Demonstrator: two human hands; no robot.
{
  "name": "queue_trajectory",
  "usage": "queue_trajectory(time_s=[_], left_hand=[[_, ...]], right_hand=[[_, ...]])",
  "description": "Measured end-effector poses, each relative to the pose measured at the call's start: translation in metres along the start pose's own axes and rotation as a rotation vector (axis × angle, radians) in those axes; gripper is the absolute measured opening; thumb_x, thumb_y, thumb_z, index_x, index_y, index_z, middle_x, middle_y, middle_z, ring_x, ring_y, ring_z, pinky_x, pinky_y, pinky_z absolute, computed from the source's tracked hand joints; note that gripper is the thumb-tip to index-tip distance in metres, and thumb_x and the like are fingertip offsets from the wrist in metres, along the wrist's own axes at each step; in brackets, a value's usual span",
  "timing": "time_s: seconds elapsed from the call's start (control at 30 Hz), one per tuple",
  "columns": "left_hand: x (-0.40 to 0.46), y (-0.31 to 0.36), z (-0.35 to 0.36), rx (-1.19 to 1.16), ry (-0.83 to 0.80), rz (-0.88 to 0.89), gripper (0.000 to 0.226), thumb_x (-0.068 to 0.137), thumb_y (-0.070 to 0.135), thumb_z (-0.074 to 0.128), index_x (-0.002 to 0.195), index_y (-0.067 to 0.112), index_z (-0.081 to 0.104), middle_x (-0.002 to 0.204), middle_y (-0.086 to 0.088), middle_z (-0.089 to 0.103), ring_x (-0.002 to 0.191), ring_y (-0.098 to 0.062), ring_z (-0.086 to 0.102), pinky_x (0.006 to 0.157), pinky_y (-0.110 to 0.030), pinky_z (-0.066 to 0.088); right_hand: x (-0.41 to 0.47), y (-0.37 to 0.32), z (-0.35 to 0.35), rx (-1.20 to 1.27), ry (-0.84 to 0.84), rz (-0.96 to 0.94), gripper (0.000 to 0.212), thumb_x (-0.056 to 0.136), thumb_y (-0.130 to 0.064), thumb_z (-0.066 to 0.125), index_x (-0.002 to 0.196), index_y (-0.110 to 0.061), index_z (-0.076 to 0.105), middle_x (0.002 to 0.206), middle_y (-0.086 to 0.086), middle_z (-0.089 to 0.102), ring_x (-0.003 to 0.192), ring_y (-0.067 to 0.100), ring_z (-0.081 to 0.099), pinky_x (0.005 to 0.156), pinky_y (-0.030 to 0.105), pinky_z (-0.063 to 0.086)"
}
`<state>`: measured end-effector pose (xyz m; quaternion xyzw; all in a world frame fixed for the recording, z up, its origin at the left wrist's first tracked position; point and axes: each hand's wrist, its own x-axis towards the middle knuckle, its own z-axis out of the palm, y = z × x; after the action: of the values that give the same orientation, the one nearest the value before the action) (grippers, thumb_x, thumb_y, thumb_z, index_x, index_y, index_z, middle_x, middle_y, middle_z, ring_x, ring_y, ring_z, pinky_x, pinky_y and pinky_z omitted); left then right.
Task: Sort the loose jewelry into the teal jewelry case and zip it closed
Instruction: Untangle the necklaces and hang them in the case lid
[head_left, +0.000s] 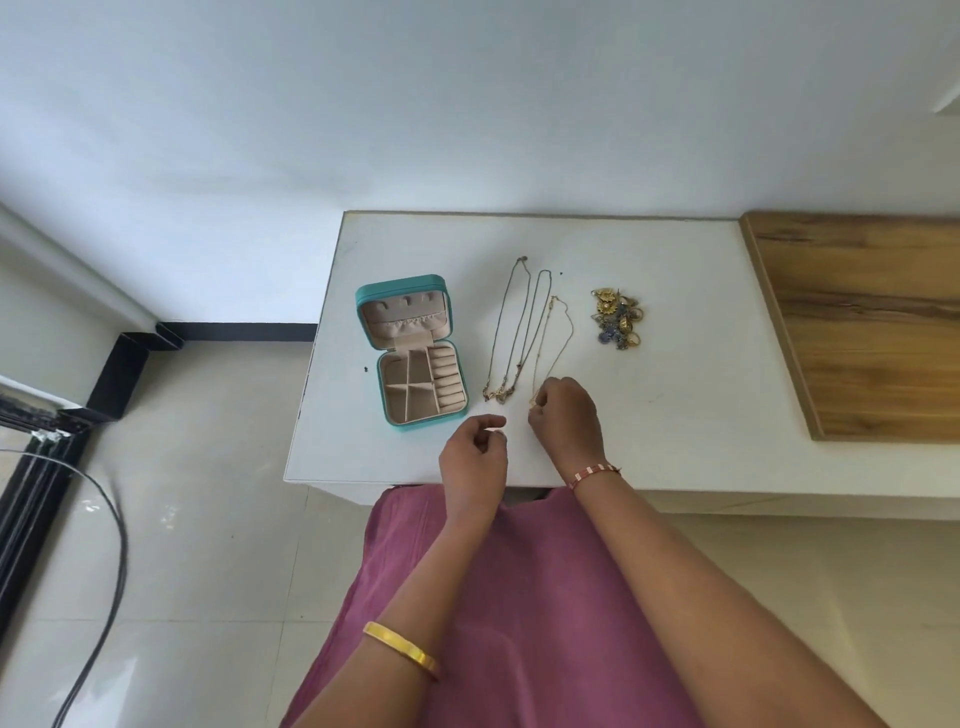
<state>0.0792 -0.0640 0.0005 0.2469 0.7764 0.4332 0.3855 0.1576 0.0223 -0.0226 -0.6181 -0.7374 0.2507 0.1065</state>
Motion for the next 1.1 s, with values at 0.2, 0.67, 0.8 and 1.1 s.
queue_trajectory(time_s=[0.2,0.67,0.8,1.1], left_hand=[[-0.002,0.0,0.008,-0.012,-0.101,-0.126,0.023,0.089,0.009,0.048,0.1,0.007,0.068,0.079,-0.004,0.065,0.073,-0.017,0.059,0.083,-0.036,0.051],[-0.019,0.079,-0.014,-0.689,-0.372,-0.446,0.025,0.096,0.015,0.044,0.083,0.003,0.06,0.08,-0.01,0.062,0.073,-0.019,0.06,0.064,-0.028,0.051],[-0.03,0.092,-0.033,-0.706,-0.369,-0.387,0.014,0.091,0.008,0.052,0.081,0.003,0.062,0.072,-0.007,0.064,0.073,-0.02,0.06,0.074,-0.03,0.051],[-0.059,0.119,-0.071,-0.762,-0.199,-0.192,0.013,0.085,0.0,0.059,0.075,0.007,0.056,0.08,-0.011,0.059,0.075,-0.026,0.061,0.077,-0.035,0.052]], right_hand=[[-0.009,-0.005,-0.019,0.387,-0.05,0.125,0.005,0.071,0.003,0.062,0.068,-0.001,0.062,0.066,0.011,0.063,0.063,0.026,0.061,0.064,0.034,0.052],[-0.079,-0.032,-0.105,0.524,-0.034,-0.045,0.005,0.077,-0.005,0.068,0.077,-0.01,0.067,0.059,-0.002,0.059,0.052,0.009,0.054,0.048,0.019,0.049],[-0.095,-0.024,-0.115,0.499,-0.089,-0.041,0.002,0.078,-0.006,0.069,0.077,-0.007,0.068,0.059,0.0,0.059,0.051,0.012,0.054,0.049,0.018,0.048],[-0.102,-0.023,-0.12,0.464,-0.181,-0.045,0.008,0.079,-0.002,0.068,0.075,-0.008,0.064,0.06,0.002,0.058,0.053,0.013,0.054,0.052,0.02,0.05]])
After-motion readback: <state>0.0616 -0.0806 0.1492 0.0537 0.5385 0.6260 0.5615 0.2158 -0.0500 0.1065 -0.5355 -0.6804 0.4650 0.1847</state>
